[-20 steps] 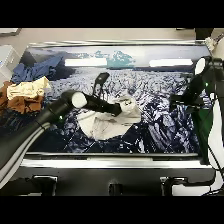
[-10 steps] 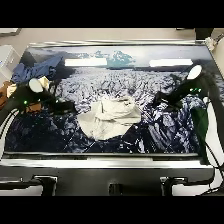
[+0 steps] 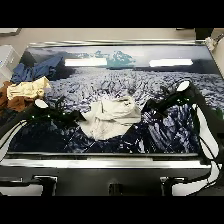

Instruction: Fold the clothes and pants, and hang the long-sleeved shirts on hangers.

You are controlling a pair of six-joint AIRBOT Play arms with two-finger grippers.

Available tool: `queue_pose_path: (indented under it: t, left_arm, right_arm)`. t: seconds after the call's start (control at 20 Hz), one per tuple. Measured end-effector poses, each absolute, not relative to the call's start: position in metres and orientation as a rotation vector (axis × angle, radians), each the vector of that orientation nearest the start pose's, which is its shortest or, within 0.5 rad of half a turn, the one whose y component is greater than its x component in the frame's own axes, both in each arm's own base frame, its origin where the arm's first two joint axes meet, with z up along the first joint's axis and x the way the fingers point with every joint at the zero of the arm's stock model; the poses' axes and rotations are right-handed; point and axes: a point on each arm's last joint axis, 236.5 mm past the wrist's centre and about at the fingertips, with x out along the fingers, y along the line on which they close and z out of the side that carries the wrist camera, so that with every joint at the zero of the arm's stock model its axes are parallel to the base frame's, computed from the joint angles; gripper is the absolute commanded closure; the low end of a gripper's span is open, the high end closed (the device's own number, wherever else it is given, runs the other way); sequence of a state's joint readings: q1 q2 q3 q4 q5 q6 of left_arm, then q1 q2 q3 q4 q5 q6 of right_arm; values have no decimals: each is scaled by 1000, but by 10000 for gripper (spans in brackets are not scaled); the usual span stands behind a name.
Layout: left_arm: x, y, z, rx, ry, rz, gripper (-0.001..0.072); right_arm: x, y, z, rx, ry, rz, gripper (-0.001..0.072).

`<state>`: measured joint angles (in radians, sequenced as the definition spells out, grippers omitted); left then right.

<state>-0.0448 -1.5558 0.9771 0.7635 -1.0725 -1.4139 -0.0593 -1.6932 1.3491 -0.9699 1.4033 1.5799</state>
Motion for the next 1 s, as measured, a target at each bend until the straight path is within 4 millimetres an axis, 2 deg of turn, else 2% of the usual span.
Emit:
queue_pose_path:
  t: [0.05, 0.15, 0.25, 0.35, 0.4, 0.5, 0.65, 0.75, 0.85, 0.95, 1.0]
  left_arm:
    - [353, -171, -91, -742, 1518, -367, 194]
    - [361, -173, -98, -755, 1489, -339, 571]
    - [368, -175, -99, -776, 1462, -320, 686]
    - [368, -177, -97, -782, 1458, -324, 685]
    - [371, -177, -95, -785, 1442, -322, 685]
    - [372, -179, -89, -783, 1428, -333, 685]
    - [380, -178, -72, -757, 1374, -366, 686]
    - [398, -175, -43, -716, 1277, -407, 687]
    - [429, -165, 10, -667, 1109, -441, 687]
    - [464, -151, 94, -615, 867, -460, 686]
    - [475, -143, 148, -577, 726, -473, 686]
  right_arm:
    - [384, 113, -59, 647, 1671, 300, -2]
    - [382, 121, -65, 651, 1672, 303, -1]
    - [381, 130, -73, 668, 1668, 306, 0]
    - [382, 141, -81, 694, 1664, 311, 41]
    - [382, 147, -85, 707, 1662, 317, 181]
    - [386, 160, -90, 728, 1643, 339, 656]
    - [397, 176, -80, 734, 1584, 414, 666]
    - [414, 176, -55, 691, 1498, 466, 666]
    - [440, 158, -11, 605, 1359, 482, 666]
    - [471, 127, 60, 491, 1156, 467, 665]
    - [482, 112, 102, 430, 1046, 454, 665]
